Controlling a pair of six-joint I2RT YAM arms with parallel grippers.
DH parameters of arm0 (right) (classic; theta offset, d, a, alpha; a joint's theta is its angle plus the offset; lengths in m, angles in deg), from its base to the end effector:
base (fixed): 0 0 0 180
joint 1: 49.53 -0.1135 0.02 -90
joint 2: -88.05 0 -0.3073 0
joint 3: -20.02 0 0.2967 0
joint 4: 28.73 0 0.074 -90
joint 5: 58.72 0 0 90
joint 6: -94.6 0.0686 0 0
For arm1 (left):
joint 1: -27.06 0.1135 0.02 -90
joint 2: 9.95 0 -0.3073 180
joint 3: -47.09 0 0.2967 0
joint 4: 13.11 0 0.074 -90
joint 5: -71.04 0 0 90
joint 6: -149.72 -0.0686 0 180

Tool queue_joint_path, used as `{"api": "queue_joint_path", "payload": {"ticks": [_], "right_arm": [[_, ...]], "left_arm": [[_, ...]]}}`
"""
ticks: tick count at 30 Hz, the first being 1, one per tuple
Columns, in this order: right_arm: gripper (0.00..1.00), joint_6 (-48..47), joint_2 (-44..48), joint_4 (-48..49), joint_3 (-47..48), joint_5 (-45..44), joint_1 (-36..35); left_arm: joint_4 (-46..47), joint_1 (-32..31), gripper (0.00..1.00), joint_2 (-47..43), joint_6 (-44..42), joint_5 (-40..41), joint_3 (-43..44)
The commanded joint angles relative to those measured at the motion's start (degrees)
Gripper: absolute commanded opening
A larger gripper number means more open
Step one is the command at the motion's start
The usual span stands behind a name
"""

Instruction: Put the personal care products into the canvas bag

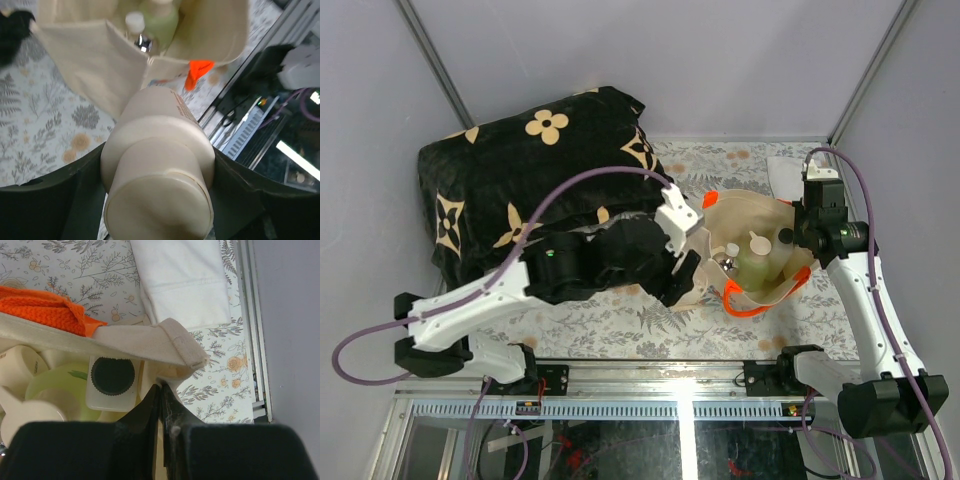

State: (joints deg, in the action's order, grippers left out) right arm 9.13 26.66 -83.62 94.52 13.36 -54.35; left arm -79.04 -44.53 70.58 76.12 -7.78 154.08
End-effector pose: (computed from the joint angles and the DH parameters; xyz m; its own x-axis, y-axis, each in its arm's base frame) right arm 0.2665 0.0013 0.3578 -0.6501 0.0206 -0.7596 0.2007 0.9688 -0.1455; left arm 0.1213 -0.3223 0.4590 -0.4420 0.4510 -0.7753 0.7909 0.6037 -0.0997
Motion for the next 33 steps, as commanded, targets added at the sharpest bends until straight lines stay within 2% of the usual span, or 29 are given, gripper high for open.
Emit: {"api": "queue_joint_path", "payload": {"ticks": [1, 8, 17, 24, 33], "right_arm": [[0.06, 0.5, -1.3, -2.7, 0.0, 0.6, 0.1], [0.05, 0.6, -0.8, -3.2, 0.3, 1.1, 0.1], [0.0, 0.6, 0.8, -4.3, 1.4, 0.8, 0.1], [0.0, 1.0, 1.2, -5.1, 2.1, 0.8, 0.1], [0.0, 2.1, 2.6, -5.7, 1.9, 1.3, 0.1]], "left_arm": [[8.3, -0.1, 0.0, -4.1, -3.7, -0.4, 6.3], [15.3, -0.1, 0.0, 1.2, -10.6, 0.6, 13.6], [24.1, 1.1, 0.0, 13.8, -19.3, 2.2, 24.3], [30.3, 8.9, 0.0, 18.5, -14.9, -0.8, 22.8], [31.3, 16.3, 0.0, 25.4, -12.1, -6.2, 23.2]]}}
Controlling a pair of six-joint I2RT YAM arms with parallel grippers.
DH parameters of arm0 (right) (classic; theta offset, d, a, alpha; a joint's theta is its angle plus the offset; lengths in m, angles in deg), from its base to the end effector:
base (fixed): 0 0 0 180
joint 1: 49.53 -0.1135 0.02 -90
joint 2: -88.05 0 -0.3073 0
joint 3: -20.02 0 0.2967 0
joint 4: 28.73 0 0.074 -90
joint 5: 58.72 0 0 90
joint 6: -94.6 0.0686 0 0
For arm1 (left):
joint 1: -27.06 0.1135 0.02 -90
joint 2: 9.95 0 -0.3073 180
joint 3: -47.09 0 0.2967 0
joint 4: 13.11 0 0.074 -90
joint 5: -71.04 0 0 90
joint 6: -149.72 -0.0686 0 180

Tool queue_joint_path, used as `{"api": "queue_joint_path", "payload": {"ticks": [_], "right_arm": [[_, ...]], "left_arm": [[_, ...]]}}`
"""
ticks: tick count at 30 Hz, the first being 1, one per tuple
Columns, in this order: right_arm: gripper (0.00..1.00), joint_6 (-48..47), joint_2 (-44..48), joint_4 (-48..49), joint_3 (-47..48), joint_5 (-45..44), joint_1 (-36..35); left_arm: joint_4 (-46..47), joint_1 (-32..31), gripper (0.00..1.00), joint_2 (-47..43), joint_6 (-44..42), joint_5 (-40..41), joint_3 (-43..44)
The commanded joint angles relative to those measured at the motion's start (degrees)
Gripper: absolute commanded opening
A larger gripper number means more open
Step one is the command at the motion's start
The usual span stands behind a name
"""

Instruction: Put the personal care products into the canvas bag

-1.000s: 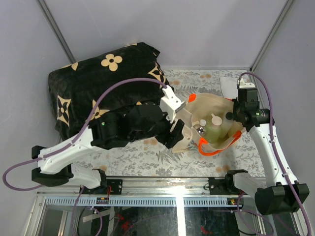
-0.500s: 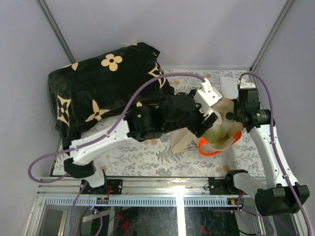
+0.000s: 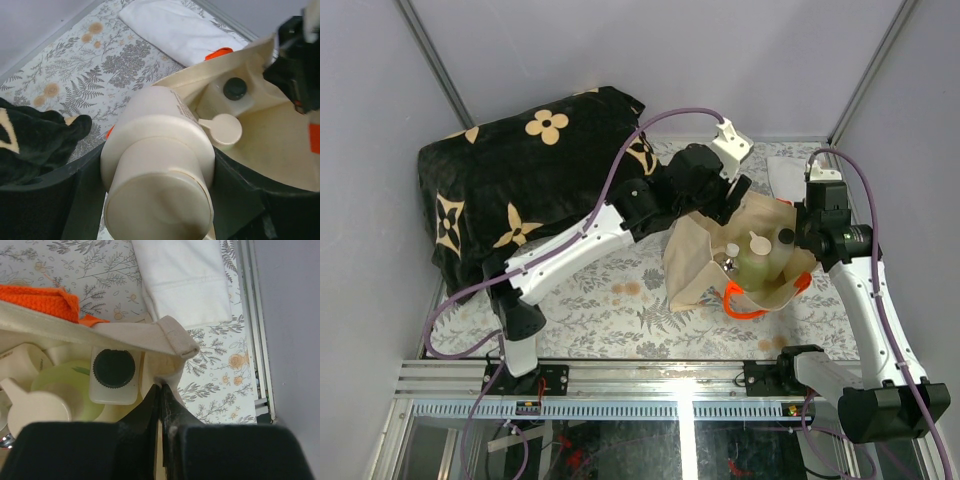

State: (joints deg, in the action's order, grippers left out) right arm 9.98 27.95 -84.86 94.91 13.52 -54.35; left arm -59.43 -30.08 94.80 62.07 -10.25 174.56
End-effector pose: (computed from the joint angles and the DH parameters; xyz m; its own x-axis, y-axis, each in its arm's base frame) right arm 0.2591 0.0009 0.3636 -0.6414 0.0355 -0.7664 0.2092 0.9692 -0.1302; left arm 0.2810 -0.4159 0.4685 -0.2480 0.3092 -0.9181 0.7455 0.6661 0.0230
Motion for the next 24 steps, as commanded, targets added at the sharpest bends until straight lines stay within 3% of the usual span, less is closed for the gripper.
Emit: {"api": "queue_joint_path", "payload": {"ticks": [1, 11, 24], "right_arm": [[0.0, 1.3, 1.5, -4.6, 1.5, 1.3, 0.1], [0.0, 1.0, 2.0, -5.7, 1.2, -0.4, 0.1], [0.0, 0.1, 0.6, -5.1, 1.2, -1.3, 0.1]], "left_arm": [[11.7, 2.5, 0.0, 2.2, 2.3, -4.8, 3.2], [9.4, 3.8, 0.0, 10.1, 3.1, -13.3, 7.0], [12.0, 3.6, 0.0, 15.6, 3.0, -14.2, 7.4]]}}
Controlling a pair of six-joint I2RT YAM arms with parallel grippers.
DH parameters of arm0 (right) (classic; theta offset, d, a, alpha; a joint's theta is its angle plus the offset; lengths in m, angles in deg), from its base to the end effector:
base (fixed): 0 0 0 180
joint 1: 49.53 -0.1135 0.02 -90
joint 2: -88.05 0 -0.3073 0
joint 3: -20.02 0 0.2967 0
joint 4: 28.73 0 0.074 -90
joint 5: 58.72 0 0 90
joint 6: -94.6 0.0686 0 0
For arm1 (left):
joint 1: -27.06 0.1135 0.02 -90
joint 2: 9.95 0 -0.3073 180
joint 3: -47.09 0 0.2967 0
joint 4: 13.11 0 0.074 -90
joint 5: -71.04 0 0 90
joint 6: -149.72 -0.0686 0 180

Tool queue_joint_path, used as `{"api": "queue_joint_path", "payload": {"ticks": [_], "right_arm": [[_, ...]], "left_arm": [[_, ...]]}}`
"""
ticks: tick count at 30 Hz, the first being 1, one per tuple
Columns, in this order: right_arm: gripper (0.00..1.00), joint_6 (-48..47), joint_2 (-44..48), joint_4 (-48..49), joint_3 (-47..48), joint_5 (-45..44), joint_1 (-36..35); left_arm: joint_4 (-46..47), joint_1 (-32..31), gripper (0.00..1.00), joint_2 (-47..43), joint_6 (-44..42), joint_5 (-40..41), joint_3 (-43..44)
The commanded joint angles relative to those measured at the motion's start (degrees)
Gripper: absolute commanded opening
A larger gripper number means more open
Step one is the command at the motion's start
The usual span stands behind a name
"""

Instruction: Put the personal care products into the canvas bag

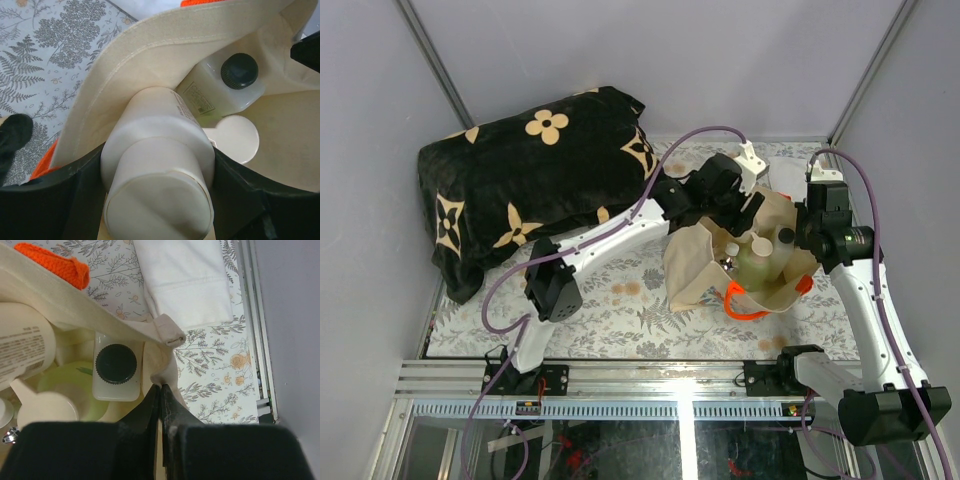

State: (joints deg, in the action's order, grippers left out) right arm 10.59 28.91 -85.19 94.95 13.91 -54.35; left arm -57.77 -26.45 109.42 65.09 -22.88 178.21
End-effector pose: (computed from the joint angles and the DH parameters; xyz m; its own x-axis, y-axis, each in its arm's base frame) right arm 0.2545 0.0009 0.3671 -0.6307 0.0468 -0.7746 0.2124 0.9705 -0.1143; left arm 0.3416 -0.4697 0.3643 -0.3999 0.3837 -0.8324 0.8023 0.5856 -0.1155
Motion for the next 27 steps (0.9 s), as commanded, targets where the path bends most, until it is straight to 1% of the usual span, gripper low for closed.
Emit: {"api": "queue_joint_path", "payload": {"ticks": [1, 11, 17, 20, 23, 27], "right_arm": [[0.0, -0.4, -0.4, -4.9, 1.2, -1.8, 0.1], [0.0, -0.8, -0.9, -5.0, 1.4, -1.7, 0.1], [0.0, -0.9, -0.8, -5.4, 1.5, -1.7, 0.1], [0.0, -0.6, -0.8, -5.5, 1.5, -1.9, 0.1], [0.0, -0.3, -1.0, -5.6, 1.5, -1.7, 0.1], [0.0, -0.1, -1.1, -5.8, 1.9, -1.6, 0.1]], "left_arm": [[10.2, -0.1, 0.0, 1.4, -0.2, -1.5, 3.6], [8.6, -1.4, 0.0, 4.2, -2.5, -0.7, -1.5], [1.8, -1.8, 0.0, 5.0, -6.9, -2.1, -2.8], [0.8, -1.8, 0.0, 5.1, -8.9, -2.8, -3.9], [0.8, -2.1, 0.0, 6.1, -9.4, -3.3, -3.1], [0.3, -2.8, 0.01, 8.9, -9.0, -3.4, 0.4]]}}
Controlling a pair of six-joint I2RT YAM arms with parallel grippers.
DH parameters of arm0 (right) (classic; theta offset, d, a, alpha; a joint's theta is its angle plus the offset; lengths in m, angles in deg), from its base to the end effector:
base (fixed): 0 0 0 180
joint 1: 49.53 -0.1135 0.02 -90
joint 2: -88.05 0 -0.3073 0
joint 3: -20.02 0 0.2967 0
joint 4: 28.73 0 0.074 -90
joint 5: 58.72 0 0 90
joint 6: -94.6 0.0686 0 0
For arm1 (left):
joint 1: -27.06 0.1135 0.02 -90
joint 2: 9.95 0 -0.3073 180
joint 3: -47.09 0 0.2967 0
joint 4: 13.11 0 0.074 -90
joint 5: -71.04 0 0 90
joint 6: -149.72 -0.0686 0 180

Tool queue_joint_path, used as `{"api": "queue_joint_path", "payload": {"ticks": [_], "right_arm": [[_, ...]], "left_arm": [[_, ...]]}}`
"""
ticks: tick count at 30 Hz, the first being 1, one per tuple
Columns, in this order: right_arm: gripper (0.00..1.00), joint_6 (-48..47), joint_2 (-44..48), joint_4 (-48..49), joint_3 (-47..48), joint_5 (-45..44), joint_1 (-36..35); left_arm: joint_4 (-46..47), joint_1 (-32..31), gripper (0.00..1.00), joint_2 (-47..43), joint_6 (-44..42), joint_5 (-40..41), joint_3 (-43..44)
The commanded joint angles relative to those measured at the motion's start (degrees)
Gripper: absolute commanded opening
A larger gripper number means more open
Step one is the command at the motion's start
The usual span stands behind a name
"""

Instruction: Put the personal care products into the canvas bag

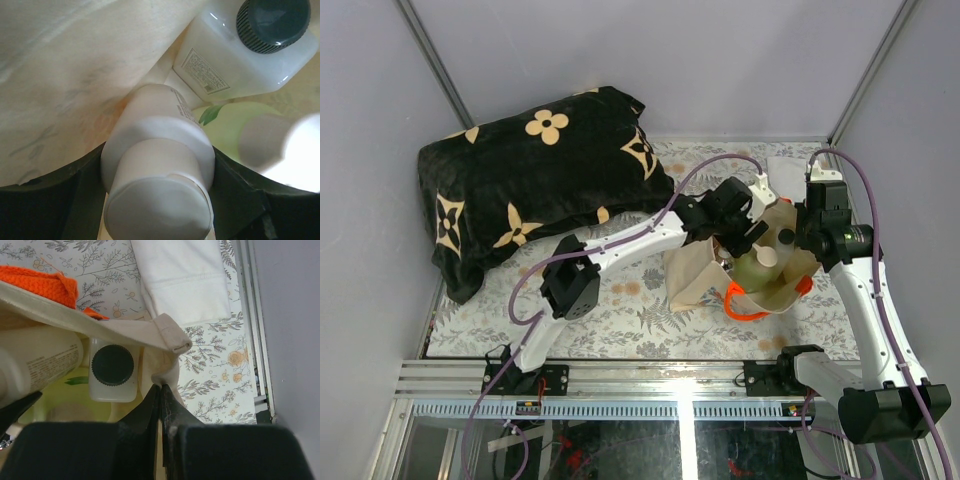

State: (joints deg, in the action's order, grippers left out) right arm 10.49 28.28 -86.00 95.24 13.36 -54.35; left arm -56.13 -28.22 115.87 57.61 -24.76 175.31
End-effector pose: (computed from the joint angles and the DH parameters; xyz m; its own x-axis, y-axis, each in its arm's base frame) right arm 0.2559 0.0004 0.3652 -0.6457 0.0435 -0.7624 0.2159 0.9680 -0.1276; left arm 0.3385 -0.5006 0.2825 -0.3388 0.5533 -0.7610 0.8745 0.4836 -0.0378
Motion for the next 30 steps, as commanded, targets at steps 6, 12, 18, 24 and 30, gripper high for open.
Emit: {"api": "queue_joint_path", "payload": {"ticks": [6, 12, 18, 24, 30], "right_arm": [[0.0, 1.1, -0.1, -5.0, 2.3, -1.9, 0.1], [0.06, 2.2, 0.8, -4.8, 2.7, -2.2, 0.1], [0.12, 2.2, 1.0, -5.1, 2.4, -2.0, 0.1], [0.14, 1.7, 0.9, -4.4, 2.9, -1.6, 0.1], [0.14, 1.3, 1.0, -3.2, 4.9, -0.2, 0.1]], "left_arm": [[1.4, -1.5, 0.32, 4.5, 0.2, -1.9, 3.6], [2.0, -1.4, 0.49, 3.9, 0.5, -1.6, 2.3], [1.6, -1.4, 0.89, 2.1, 0.9, -1.7, 1.8], [2.2, -0.6, 1.0, -3.4, 2.6, -2.3, 2.3], [4.5, 2.0, 1.0, -10.4, 6.7, -2.3, 3.7]]}}
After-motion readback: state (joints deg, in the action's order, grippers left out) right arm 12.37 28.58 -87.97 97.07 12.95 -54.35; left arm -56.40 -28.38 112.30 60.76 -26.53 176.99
